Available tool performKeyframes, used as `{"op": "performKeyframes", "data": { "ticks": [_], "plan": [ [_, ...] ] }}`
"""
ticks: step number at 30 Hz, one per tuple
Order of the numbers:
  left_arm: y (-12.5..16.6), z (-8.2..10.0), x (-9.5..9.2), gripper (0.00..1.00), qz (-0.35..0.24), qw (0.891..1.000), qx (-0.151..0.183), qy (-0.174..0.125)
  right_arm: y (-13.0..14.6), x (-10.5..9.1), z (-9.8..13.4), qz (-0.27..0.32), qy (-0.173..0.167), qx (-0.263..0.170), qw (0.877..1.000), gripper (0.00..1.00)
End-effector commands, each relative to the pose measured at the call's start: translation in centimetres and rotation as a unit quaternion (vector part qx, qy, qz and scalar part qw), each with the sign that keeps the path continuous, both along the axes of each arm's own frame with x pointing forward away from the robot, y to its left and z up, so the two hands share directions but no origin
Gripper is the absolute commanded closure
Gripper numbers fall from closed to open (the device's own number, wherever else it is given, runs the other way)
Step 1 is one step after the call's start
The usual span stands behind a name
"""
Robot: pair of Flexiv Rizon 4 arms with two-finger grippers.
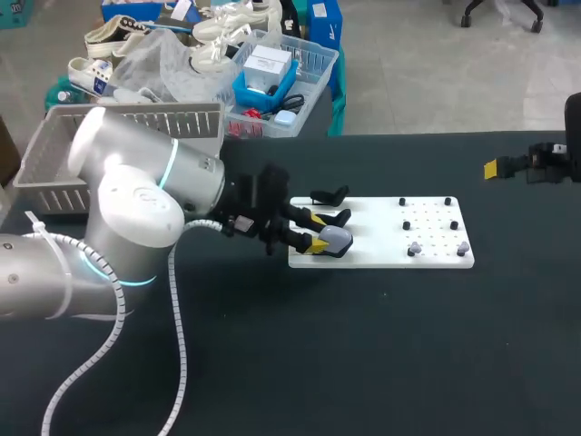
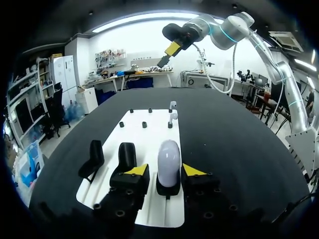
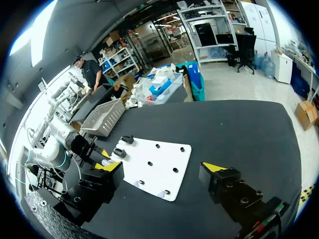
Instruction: Pick up each earbud case from the left stands, insert the matching earbuds, close the lid, and place the case in the box.
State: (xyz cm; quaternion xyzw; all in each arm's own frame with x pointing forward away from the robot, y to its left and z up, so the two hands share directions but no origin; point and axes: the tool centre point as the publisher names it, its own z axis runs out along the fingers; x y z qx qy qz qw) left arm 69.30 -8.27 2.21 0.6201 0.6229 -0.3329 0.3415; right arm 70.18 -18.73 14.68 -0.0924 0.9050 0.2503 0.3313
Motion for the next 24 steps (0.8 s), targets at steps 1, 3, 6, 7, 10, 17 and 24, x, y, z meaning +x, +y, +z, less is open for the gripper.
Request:
{"op": "performKeyframes", "data": {
  "ticks": [1, 3, 6, 7, 10, 17, 24],
  "plan": [
    [-0.15, -0.14, 0.11, 0.59, -0.002, 1.0, -0.001, 0.001, 0.07, -0.09, 0.17, -0.002, 0.001, -0.003, 1.0, 0.0],
    [-0.21, -0.14, 0.07, 0.6, -0.002, 1.0, -0.001, 0.001, 0.07, -0.09, 0.17, -0.002, 0.001, -0.003, 1.0, 0.0],
    [-0.26, -0.13, 0.04, 0.62, -0.003, 1.0, -0.001, 0.0, 0.07, -0.09, 0.17, -0.002, 0.001, -0.003, 1.0, 0.0],
    [-0.28, -0.14, 0.03, 0.62, -0.003, 1.0, -0.001, 0.0, 0.07, -0.09, 0.17, -0.002, 0.001, -0.003, 1.0, 0.0],
    [-0.32, -0.2, -0.06, 0.62, -0.003, 1.0, -0.001, 0.0, 0.07, -0.09, 0.17, -0.002, 0.001, -0.003, 1.0, 0.0],
    [-0.38, -0.32, -0.32, 0.62, -0.002, 1.0, 0.0, 0.002, 0.07, -0.09, 0.17, -0.002, 0.001, -0.003, 1.0, 0.0],
    [-0.66, -0.3, -0.37, 0.63, -0.001, 1.0, -0.003, 0.002, 0.07, -0.09, 0.17, -0.002, 0.001, -0.003, 1.0, 0.0]
  ]
}}
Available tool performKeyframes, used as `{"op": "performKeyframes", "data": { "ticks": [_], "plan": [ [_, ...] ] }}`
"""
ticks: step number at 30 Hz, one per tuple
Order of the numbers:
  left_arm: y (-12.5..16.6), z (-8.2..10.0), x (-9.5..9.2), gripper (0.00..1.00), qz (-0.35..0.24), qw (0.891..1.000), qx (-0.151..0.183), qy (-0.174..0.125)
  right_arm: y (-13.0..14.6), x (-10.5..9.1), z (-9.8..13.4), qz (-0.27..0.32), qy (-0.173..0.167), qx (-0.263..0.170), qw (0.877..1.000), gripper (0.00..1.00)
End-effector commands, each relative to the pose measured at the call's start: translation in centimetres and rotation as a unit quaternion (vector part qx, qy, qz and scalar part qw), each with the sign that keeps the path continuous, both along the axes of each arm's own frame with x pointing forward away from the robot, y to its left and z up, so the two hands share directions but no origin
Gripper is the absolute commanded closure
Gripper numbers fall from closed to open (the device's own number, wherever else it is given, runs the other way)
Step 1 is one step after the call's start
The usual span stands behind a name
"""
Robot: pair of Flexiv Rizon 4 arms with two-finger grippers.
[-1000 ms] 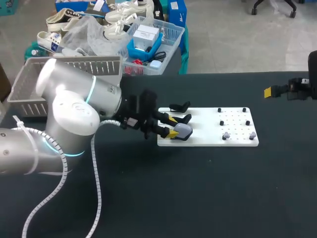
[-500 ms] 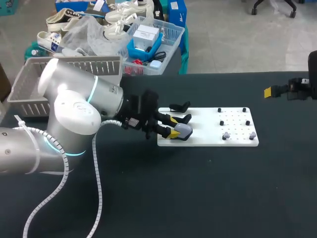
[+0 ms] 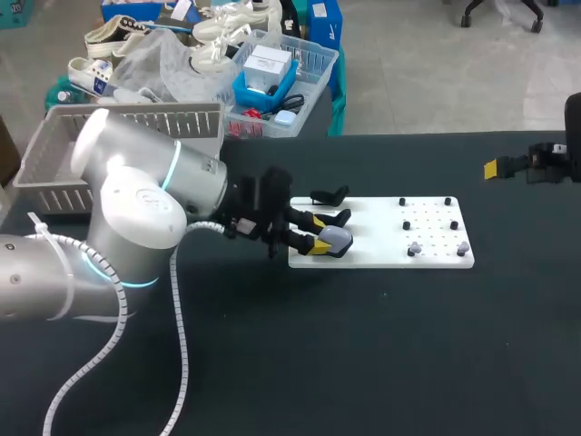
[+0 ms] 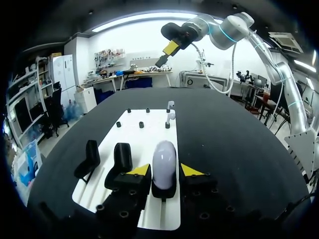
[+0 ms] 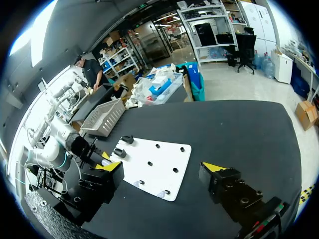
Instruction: Pick up each earbud case from the left stands, insert the matching earbuds, close the lid, and place the case in the box.
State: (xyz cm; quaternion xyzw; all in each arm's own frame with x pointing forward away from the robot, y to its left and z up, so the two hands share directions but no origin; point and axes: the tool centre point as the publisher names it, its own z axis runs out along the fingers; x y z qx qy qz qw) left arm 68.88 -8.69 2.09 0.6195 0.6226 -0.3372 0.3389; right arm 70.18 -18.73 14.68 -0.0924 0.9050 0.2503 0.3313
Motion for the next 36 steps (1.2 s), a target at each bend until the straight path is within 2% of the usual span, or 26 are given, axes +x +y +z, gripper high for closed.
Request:
{"op": "performKeyframes", "data": {
  "ticks": [1, 2, 6, 12, 17, 27, 36],
  "plan": [
    [-0.2, -0.2, 0.1, 0.64, 0.001, 1.0, -0.002, -0.002, 0.1, -0.1, 0.2, -0.002, 0.001, -0.003, 1.0, 0.0],
    [-0.3, -0.2, 0.1, 0.66, 0.001, 1.0, -0.002, -0.002, 0.1, -0.1, 0.2, -0.002, 0.001, -0.003, 1.0, 0.0],
    [-0.3, -0.4, 0.1, 1.0, -0.002, 1.0, 0.0, 0.001, 0.1, -0.1, 0.2, -0.002, 0.001, -0.003, 1.0, 0.0],
    [-0.1, -0.4, -0.1, 1.0, 0.0, 1.0, 0.001, 0.008, 0.1, -0.1, 0.2, -0.002, 0.001, -0.003, 1.0, 0.0],
    [0.2, 0.6, 0.1, 1.0, 0.01, 1.0, -0.009, 0.013, 0.1, -0.1, 0.2, -0.002, 0.001, -0.003, 1.0, 0.0],
    [1.0, 4.9, 0.6, 1.0, 0.032, 0.998, -0.062, 0.007, 0.1, -0.1, 0.2, -0.002, 0.001, -0.003, 1.0, 0.0],
    [2.1, 9.3, -1.4, 1.0, 0.021, 0.992, -0.123, -0.006, 0.1, -0.1, 0.2, -0.002, 0.001, -0.003, 1.0, 0.0]
  ]
}}
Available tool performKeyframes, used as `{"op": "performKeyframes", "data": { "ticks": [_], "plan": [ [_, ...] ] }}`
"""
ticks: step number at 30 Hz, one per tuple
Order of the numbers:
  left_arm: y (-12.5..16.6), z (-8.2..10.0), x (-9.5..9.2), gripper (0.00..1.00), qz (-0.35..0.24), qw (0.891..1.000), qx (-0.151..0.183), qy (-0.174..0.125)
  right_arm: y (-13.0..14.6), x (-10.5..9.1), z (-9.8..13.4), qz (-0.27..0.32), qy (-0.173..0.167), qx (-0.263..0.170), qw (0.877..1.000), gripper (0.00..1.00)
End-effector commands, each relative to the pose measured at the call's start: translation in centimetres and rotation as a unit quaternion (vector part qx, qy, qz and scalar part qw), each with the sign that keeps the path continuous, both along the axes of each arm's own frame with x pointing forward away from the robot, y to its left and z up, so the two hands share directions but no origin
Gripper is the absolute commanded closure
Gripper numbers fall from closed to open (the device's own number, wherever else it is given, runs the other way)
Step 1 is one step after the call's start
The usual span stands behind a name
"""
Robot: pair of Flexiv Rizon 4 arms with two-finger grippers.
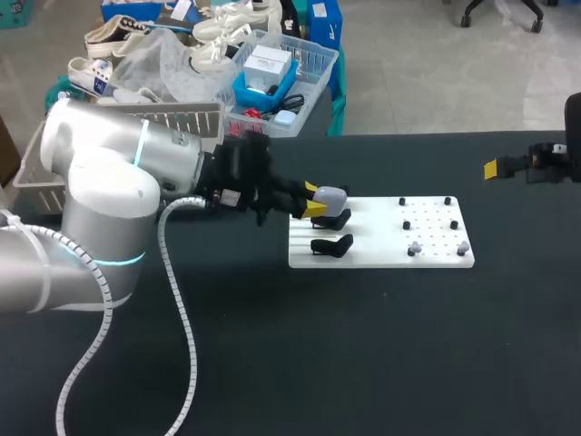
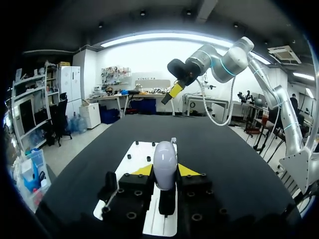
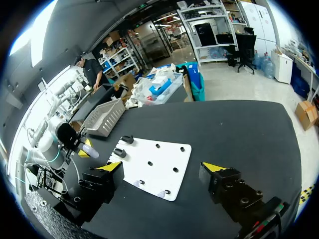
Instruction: Pick up each earbud case from the left stands, insert the matching earbuds, close the lid, and place the case in the box.
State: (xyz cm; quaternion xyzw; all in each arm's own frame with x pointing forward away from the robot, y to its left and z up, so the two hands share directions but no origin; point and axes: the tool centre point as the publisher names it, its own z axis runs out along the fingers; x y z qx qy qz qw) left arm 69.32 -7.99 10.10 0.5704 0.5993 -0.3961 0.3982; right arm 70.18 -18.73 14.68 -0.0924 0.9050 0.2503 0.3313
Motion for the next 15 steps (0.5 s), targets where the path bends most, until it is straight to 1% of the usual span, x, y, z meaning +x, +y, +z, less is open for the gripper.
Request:
{"op": "performKeyframes", "data": {
  "ticks": [1, 3, 4, 5, 6, 9, 15],
  "plan": [
    [1.5, 1.7, -2.2, 1.0, 0.006, 0.999, -0.032, -0.018, 0.1, -0.1, 0.2, -0.002, 0.001, -0.003, 1.0, 0.0],
    [1.7, 2.5, -2.8, 1.0, 0.004, 0.999, -0.045, -0.023, 0.1, -0.1, 0.2, -0.002, 0.001, -0.003, 1.0, 0.0],
    [1.8, 3.0, -3.2, 1.0, 0.001, 0.998, -0.054, -0.033, 0.1, -0.1, 0.2, -0.002, 0.001, -0.003, 1.0, 0.0],
    [1.9, 3.3, -3.5, 1.0, -0.002, 0.998, -0.055, -0.027, 0.1, -0.1, 0.2, -0.002, 0.001, -0.003, 1.0, 0.0],
    [1.9, 3.6, -3.8, 1.0, -0.001, 0.998, -0.059, -0.029, 0.1, -0.1, 0.2, -0.002, 0.001, -0.003, 1.0, 0.0],
    [1.9, 4.1, -4.6, 1.0, -0.002, 0.997, -0.065, -0.03, 0.1, -0.1, 0.2, -0.002, 0.001, -0.003, 1.0, 0.0],
    [1.6, 4.5, -5.6, 1.0, 0.007, 0.996, -0.077, -0.038, 0.1, -0.1, 0.2, -0.002, 0.001, -0.003, 1.0, 0.0]
  ]
}}
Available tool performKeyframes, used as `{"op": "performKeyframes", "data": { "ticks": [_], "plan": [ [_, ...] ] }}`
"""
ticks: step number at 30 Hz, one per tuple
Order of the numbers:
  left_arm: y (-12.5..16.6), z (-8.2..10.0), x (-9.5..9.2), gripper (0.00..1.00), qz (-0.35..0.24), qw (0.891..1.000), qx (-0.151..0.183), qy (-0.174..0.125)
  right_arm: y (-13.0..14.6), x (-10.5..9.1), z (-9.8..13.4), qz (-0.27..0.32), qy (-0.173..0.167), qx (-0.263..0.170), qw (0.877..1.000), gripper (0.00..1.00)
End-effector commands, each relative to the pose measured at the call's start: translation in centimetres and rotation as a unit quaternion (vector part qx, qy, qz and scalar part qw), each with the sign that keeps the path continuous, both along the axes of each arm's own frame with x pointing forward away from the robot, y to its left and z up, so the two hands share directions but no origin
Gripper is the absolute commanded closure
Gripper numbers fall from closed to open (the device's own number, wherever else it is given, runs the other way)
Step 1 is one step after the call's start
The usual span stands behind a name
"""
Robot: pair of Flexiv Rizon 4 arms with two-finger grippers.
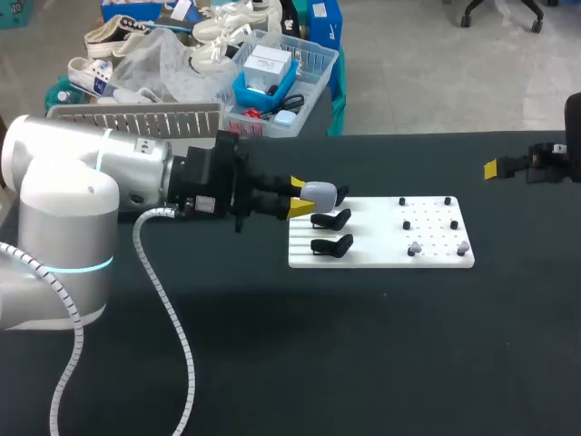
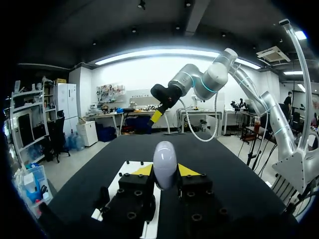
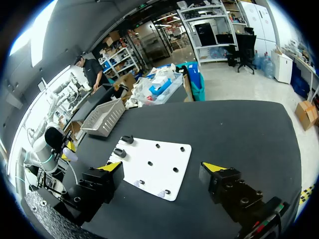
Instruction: Pick up each earbud case from the left stands, insert the matching earbuds, close the lid, and place the case in the box.
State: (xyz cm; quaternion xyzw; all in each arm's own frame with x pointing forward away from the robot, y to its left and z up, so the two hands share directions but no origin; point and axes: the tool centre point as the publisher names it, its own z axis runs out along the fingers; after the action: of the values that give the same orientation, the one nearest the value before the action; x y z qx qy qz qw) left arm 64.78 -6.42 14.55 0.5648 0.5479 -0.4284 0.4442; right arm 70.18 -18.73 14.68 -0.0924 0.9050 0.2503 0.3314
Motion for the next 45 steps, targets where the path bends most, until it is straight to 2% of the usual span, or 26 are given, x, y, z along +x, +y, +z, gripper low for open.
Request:
{"op": "performKeyframes", "data": {
  "ticks": [1, 6, 45],
  "plan": [
    [-0.01, 0.13, -1.15, 1.0, 0.028, 1.0, -0.011, -0.009, 0.07, -0.09, 0.17, -0.002, 0.001, -0.003, 1.0, 0.0],
    [0.03, 0.72, -1.88, 1.0, 0.024, 0.999, -0.021, -0.011, 0.07, -0.09, 0.17, -0.002, 0.001, -0.003, 1.0, 0.0],
    [0.21, 0.63, -1.53, 1.0, 0.013, 1.0, -0.023, -0.007, 0.07, -0.09, 0.17, -0.002, 0.001, -0.003, 1.0, 0.0]
  ]
}}
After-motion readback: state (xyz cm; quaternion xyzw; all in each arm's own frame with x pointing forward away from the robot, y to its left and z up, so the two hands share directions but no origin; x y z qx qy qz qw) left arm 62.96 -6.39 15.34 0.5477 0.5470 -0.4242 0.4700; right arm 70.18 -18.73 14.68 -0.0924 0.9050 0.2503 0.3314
